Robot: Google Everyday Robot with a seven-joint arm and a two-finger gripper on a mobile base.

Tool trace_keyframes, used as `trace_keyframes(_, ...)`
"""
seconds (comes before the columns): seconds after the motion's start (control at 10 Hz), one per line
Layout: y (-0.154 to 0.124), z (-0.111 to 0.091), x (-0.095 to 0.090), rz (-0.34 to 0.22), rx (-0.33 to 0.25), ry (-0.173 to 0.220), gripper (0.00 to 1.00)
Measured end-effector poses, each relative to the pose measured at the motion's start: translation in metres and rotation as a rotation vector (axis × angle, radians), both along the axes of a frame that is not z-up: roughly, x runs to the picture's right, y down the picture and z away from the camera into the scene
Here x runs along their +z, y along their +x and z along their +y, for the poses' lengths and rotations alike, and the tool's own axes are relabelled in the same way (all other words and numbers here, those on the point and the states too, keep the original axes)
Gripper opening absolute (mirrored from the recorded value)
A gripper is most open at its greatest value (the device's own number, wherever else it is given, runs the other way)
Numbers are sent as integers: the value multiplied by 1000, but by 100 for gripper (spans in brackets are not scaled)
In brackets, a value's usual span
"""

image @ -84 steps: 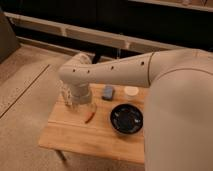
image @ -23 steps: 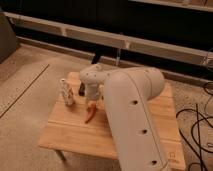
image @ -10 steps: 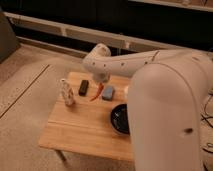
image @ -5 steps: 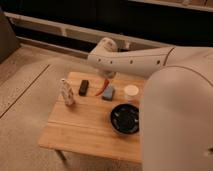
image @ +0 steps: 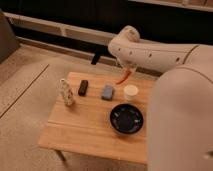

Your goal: Place the pepper in the ceramic cup

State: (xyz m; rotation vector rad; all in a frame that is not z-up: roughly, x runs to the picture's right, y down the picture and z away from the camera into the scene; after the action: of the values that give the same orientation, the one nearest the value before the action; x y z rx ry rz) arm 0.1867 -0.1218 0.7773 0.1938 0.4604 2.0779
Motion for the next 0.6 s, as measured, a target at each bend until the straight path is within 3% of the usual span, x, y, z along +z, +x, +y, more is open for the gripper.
trace_keyframes(0.3, 54, -26, -1, 115, 9, 43, 0)
trace_keyframes(0.6, 60, -37, 21, 157, -70, 64, 0)
